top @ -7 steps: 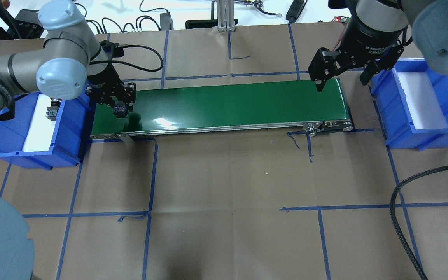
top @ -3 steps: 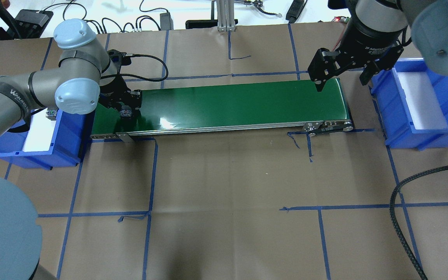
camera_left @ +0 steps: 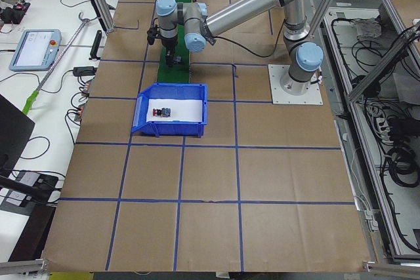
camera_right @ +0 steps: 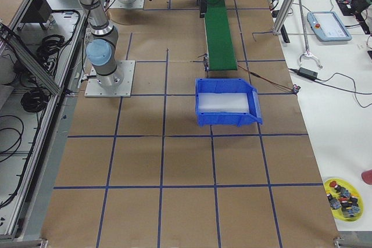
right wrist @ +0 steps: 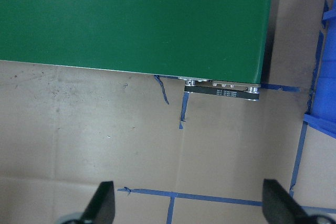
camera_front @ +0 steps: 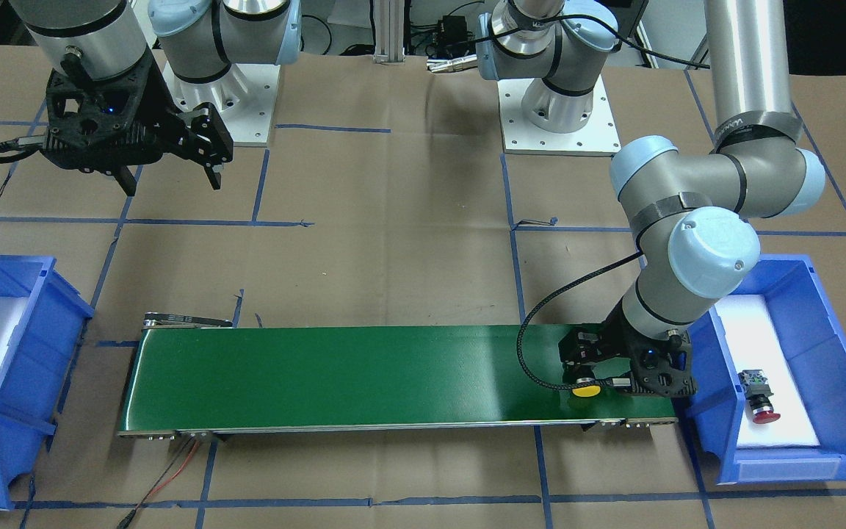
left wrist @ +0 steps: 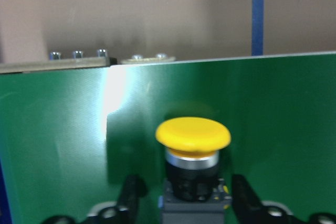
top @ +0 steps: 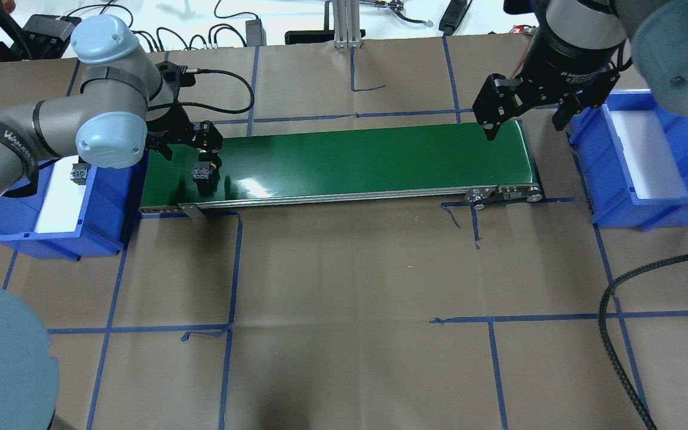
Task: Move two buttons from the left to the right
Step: 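Open the left gripper and raise it off the belt, then move the left gripper back down into the bin onto the red button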
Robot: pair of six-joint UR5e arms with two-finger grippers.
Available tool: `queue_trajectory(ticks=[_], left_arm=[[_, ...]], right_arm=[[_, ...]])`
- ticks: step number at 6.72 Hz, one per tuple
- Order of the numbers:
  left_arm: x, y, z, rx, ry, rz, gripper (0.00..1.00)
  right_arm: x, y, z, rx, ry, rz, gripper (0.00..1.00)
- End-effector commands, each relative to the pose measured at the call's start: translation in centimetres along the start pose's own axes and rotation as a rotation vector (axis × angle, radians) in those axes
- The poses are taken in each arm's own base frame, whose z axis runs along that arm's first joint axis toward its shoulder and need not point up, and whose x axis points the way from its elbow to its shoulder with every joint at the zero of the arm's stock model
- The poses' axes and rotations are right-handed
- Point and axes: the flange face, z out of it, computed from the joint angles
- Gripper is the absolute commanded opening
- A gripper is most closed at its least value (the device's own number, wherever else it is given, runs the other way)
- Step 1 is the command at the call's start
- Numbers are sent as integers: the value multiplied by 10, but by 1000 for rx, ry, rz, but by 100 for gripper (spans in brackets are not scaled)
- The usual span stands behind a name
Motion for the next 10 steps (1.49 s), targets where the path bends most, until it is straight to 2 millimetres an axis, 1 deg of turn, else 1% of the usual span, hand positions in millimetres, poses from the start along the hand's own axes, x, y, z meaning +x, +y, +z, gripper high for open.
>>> queue_trajectory(ticks=[1, 2, 3, 4, 5, 6, 7, 8, 9, 10], left_arm=[[-1, 10, -51, 24, -6, -4, 100], [-3, 19, -82, 8, 0, -10, 100], [-6, 19, -107, -6, 0, -11, 100], [-10, 8, -116, 5, -2, -11, 100], [-23, -2, -121, 17, -9, -11, 100], [-58, -5, -121, 18, -13, -22, 100], [-95, -4, -115, 8, -17, -52, 100], [-131, -1, -115, 8, -21, -52, 100], [-172, 6, -112, 3, -25, -28, 100], [-214, 13, -105, -6, -26, -26, 100]], right_arm=[[0, 0, 0, 0, 0, 0, 100], [0, 0, 1, -1, 0, 0, 100], [0, 0, 1, -1, 0, 0, 100], [0, 0, 0, 0, 0, 0, 100], [0, 0, 0, 0, 0, 0, 100], [0, 0, 0, 0, 0, 2, 100], [0, -1, -2, 5, 1, 1, 100], [0, 0, 0, 0, 0, 0, 100], [0, 0, -1, 2, 0, 1, 100], [0, 0, -1, 2, 0, 2, 100]])
